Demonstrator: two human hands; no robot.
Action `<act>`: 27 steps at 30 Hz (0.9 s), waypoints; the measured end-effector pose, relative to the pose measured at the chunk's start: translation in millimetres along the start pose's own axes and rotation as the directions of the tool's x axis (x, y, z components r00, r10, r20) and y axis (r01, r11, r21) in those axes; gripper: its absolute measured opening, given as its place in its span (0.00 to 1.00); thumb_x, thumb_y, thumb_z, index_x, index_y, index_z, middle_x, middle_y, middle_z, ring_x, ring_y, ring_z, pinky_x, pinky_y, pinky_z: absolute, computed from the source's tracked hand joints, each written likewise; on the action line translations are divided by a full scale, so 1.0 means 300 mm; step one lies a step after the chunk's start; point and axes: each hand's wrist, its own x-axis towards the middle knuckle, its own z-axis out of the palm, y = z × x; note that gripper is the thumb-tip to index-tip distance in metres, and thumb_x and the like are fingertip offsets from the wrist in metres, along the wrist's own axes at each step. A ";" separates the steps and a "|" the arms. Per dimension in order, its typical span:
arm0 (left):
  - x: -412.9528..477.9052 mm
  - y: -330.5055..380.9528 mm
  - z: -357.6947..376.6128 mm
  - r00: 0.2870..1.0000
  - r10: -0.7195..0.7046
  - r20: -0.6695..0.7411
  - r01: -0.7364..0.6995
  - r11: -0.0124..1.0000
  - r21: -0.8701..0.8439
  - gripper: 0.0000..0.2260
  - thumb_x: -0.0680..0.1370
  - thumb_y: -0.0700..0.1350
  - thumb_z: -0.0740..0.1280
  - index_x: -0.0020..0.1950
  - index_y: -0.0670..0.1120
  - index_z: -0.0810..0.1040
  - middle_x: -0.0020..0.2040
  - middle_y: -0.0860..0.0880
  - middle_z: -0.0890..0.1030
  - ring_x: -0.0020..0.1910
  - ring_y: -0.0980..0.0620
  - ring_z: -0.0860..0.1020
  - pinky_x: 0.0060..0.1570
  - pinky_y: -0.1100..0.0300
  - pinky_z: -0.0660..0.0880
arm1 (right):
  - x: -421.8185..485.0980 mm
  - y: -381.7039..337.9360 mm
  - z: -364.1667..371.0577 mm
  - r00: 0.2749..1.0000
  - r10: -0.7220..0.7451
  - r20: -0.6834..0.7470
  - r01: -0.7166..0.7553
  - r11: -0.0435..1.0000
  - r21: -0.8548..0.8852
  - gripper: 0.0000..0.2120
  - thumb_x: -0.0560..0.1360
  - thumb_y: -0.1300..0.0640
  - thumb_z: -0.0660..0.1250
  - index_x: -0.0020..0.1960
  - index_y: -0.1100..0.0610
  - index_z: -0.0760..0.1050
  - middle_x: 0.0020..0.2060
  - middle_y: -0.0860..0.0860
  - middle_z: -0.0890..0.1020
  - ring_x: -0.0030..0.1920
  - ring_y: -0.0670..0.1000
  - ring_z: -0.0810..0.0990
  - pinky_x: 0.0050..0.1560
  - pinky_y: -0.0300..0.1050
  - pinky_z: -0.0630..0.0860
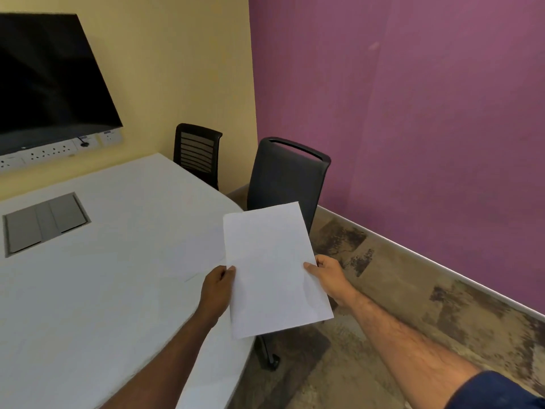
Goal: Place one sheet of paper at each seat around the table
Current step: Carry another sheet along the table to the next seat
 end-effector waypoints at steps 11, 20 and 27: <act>0.376 0.111 0.204 0.999 0.016 -0.049 -0.020 0.996 -0.083 0.17 0.81 0.50 0.62 0.39 0.38 0.72 0.37 0.44 0.74 0.35 0.48 0.72 0.37 0.54 0.69 | 0.465 -0.153 -0.201 0.994 -0.069 0.085 0.074 0.996 -0.059 0.04 0.79 0.54 0.68 0.47 0.54 0.79 0.46 0.52 0.85 0.45 0.53 0.84 0.44 0.46 0.79; 0.676 0.254 0.324 0.998 -0.012 -0.065 0.004 0.993 -0.121 0.19 0.80 0.52 0.63 0.37 0.40 0.68 0.33 0.45 0.71 0.32 0.47 0.70 0.35 0.53 0.68 | 0.863 -0.259 -0.330 0.987 -0.062 0.149 0.072 0.996 -0.062 0.06 0.78 0.53 0.69 0.49 0.56 0.79 0.47 0.52 0.85 0.45 0.53 0.85 0.48 0.51 0.81; 0.849 0.371 0.496 0.989 -0.035 -0.144 0.017 0.992 -0.125 0.19 0.81 0.52 0.63 0.36 0.40 0.68 0.31 0.46 0.70 0.33 0.47 0.69 0.36 0.52 0.68 | 1.175 -0.310 -0.462 0.965 -0.090 0.248 0.113 0.990 -0.081 0.08 0.78 0.52 0.68 0.49 0.56 0.79 0.47 0.52 0.85 0.46 0.53 0.85 0.51 0.53 0.81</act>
